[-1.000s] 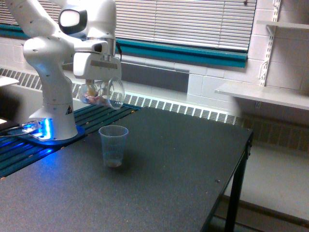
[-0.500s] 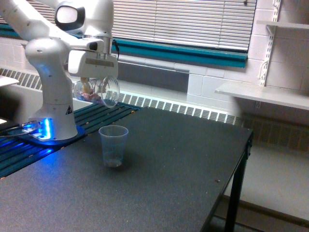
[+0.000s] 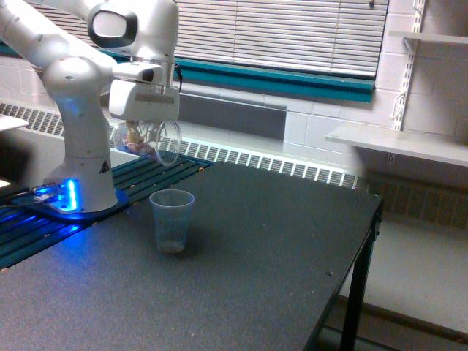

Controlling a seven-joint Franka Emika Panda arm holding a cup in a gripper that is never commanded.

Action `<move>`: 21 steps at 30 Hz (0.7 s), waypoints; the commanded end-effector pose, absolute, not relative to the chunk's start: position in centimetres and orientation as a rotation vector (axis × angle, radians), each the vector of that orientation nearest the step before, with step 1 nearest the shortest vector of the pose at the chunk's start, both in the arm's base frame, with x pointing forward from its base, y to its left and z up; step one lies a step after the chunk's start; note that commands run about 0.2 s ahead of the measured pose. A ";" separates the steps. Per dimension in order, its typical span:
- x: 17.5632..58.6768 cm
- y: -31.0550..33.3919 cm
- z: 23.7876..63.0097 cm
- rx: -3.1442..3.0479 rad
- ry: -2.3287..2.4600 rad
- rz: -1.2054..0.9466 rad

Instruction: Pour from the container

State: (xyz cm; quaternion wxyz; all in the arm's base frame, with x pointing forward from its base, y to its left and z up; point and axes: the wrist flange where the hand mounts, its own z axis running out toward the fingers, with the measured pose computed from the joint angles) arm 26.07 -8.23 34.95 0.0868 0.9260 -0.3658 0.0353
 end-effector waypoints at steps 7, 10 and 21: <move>25.1 -5.3 33.6 2.742 -0.973 0.023; 24.9 -5.2 33.7 2.732 -0.965 0.018; 24.3 -5.5 34.1 2.697 -0.966 0.004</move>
